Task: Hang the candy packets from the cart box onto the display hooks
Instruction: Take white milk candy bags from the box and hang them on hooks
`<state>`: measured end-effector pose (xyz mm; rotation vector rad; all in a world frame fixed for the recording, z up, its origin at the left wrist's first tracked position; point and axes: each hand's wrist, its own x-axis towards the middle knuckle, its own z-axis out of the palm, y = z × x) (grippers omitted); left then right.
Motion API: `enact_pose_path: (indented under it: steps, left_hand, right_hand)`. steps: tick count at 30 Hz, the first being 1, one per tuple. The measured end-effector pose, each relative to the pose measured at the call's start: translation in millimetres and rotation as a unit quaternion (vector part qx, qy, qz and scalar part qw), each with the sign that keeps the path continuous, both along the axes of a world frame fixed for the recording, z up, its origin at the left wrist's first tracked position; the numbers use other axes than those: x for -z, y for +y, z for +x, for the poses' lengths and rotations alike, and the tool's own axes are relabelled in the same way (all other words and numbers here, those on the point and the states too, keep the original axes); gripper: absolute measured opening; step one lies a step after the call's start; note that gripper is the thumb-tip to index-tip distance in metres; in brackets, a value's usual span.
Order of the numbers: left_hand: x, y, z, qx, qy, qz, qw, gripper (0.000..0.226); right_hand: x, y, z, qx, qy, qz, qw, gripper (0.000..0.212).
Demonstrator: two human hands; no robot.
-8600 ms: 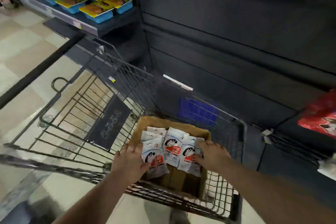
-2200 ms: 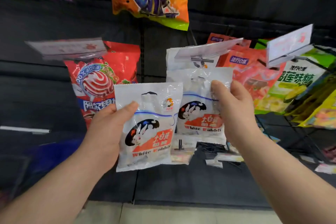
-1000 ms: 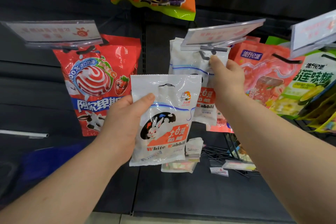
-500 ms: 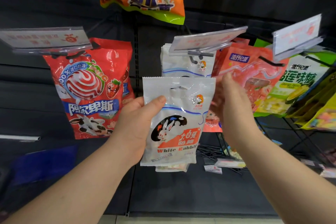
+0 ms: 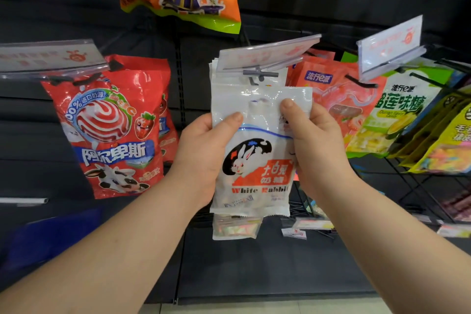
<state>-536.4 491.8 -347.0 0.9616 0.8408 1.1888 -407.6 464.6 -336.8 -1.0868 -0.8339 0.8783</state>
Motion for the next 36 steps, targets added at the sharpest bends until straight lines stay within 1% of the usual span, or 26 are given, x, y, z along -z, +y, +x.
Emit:
enact_pose_path:
  steps: [7,15,19,21,24,27,31,36]
  left_hand:
    - [-4.9,14.8,2.6,-0.023,0.003,0.010,1.000,0.010]
    - [-4.1,25.8,4.7,-0.032,0.023,0.016,0.999,0.010]
    - [-1.2,32.1,5.7,-0.033,0.035,0.016,0.999,0.009]
    - [1.1,37.3,6.1,-0.040,0.057,0.027,0.997,0.010]
    - [3.7,49.2,6.0,-0.051,0.126,0.052,0.989,0.009]
    - [6.1,62.6,6.1,-0.062,0.184,0.083,0.977,0.006]
    - [7.2,75.8,8.4,-0.078,0.211,0.114,0.968,0.018]
    - [1.3,90.2,12.1,-0.082,0.244,0.103,0.961,0.014]
  right_hand:
    - [-6.5,15.9,-1.6,-0.003,0.004,0.019,1.000,0.009]
    - [-5.4,28.5,-1.6,0.026,-0.017,0.004,1.000,0.003]
    - [-3.5,34.3,-2.2,0.037,-0.027,0.003,0.999,0.007]
    - [-2.0,38.2,-2.1,0.048,-0.047,-0.001,0.998,0.008]
    - [-1.3,45.1,0.9,0.069,-0.094,-0.016,0.993,0.008]
    - [-3.3,53.6,4.7,0.090,-0.136,-0.044,0.986,0.012]
    - [-5.3,66.4,7.1,0.115,-0.179,-0.080,0.974,0.020]
    - [-7.1,78.8,10.5,0.111,-0.195,-0.108,0.968,0.026]
